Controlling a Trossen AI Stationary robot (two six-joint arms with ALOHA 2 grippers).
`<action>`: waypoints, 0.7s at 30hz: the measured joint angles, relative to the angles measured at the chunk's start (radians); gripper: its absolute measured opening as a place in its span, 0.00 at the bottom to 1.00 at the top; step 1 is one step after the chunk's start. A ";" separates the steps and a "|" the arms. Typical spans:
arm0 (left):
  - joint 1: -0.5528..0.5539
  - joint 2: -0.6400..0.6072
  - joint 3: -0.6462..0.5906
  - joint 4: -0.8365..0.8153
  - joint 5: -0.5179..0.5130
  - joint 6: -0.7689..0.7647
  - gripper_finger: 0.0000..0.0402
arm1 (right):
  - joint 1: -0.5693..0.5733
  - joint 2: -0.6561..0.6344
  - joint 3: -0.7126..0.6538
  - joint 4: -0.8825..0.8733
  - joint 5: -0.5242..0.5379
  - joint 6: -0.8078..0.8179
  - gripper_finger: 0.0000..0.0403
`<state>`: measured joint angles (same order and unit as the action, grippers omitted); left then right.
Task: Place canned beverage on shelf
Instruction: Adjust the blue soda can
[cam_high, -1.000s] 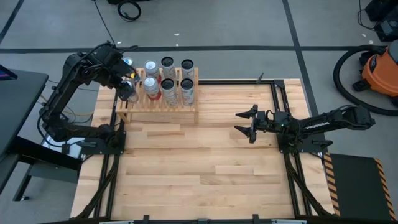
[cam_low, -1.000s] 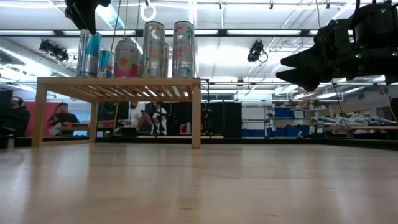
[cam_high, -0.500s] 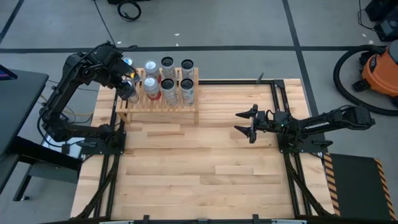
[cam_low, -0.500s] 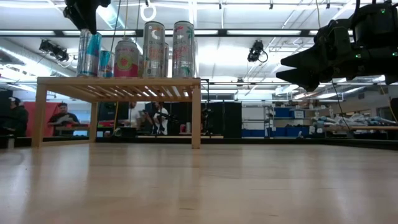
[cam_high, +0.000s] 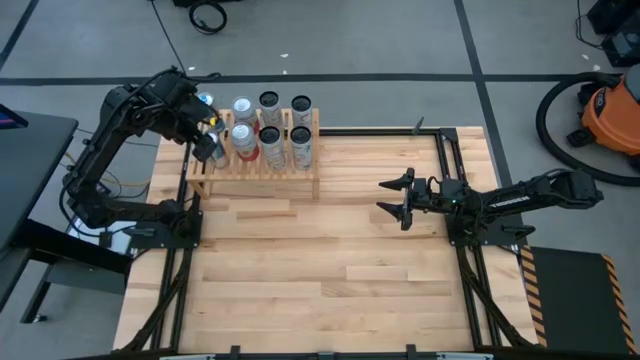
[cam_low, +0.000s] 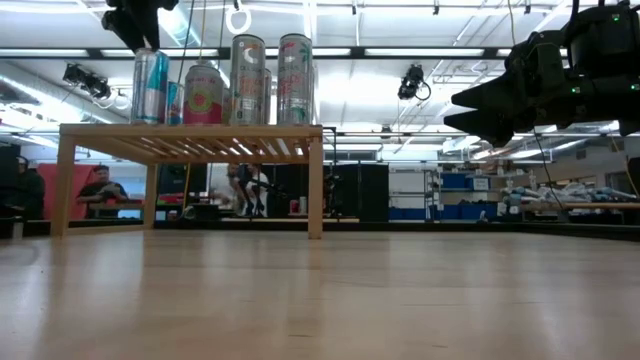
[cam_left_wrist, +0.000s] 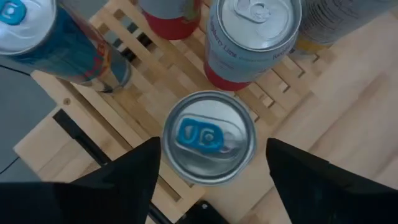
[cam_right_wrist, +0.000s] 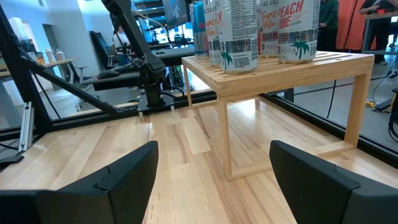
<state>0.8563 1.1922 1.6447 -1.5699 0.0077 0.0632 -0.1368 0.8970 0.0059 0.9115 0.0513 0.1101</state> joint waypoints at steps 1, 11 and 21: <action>0.001 -0.002 0.000 0.001 -0.005 -0.005 0.74 | 0.000 0.000 0.000 0.000 0.000 0.000 0.79; 0.017 -0.008 0.000 0.000 -0.062 -0.052 0.77 | 0.000 0.000 0.000 0.000 0.000 0.000 0.79; -0.008 -0.009 0.000 0.000 -0.023 -0.131 0.78 | 0.000 0.000 0.000 0.000 0.000 0.000 0.79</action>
<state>0.8484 1.1835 1.6447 -1.5703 -0.0153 -0.0681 -0.1368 0.8971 0.0059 0.9115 0.0513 0.1101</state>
